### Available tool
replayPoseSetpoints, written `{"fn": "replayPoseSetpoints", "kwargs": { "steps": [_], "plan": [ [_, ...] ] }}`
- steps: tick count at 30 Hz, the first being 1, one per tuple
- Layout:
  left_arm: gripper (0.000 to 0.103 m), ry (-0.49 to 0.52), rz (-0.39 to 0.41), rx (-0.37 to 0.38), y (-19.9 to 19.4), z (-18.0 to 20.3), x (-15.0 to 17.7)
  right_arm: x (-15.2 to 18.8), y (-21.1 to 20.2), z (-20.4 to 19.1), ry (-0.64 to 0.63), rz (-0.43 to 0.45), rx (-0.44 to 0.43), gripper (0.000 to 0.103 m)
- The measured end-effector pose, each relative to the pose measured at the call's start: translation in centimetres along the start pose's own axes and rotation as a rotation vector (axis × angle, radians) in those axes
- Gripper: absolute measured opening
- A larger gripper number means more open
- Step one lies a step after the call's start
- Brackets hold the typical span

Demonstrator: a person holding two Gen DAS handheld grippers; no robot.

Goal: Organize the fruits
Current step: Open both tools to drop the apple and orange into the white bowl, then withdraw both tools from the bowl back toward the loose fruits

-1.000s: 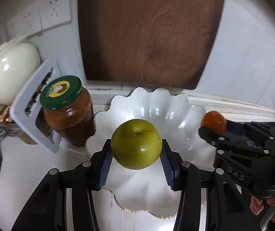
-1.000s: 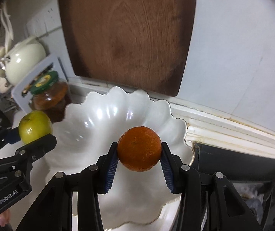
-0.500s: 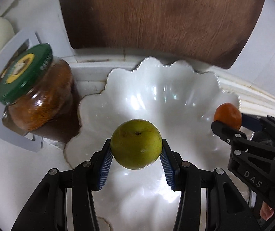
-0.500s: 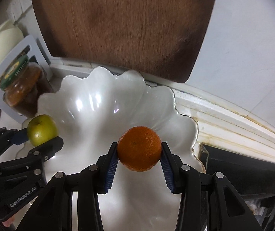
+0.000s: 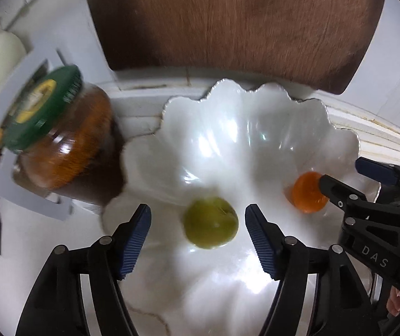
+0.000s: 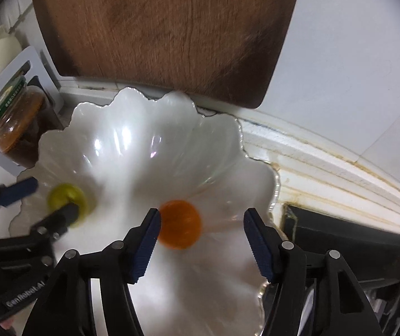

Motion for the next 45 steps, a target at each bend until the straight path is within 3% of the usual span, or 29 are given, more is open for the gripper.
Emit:
{"fn": "replayPoseSetpoints", "kwargs": {
  "steps": [10,24,45],
  "plan": [
    [0.082,-0.015,0.146,-0.048,-7.1,-2.1,1.9,2.2,-6.4,-0.2,0.026,0.117,0.002,0.062],
    [0.083,0.022,0.318,-0.089,-15.8,-4.1,7.6,7.3,-15.0,-3.1,0.015,0.281,0.000,0.062],
    [0.083,-0.005,0.340,-0.008,-21.3,-7.4,16.6,14.8,-21.0,-7.6,-0.029,0.346,0.008,0.062]
  ]
}}
Point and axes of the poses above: each gripper's, at about its wrist camera, not at the fingertips, and y roughly the way its jaws point, z to its right, x to its underside, the point moved 2 cm from there along y, roughly the way its jaws point
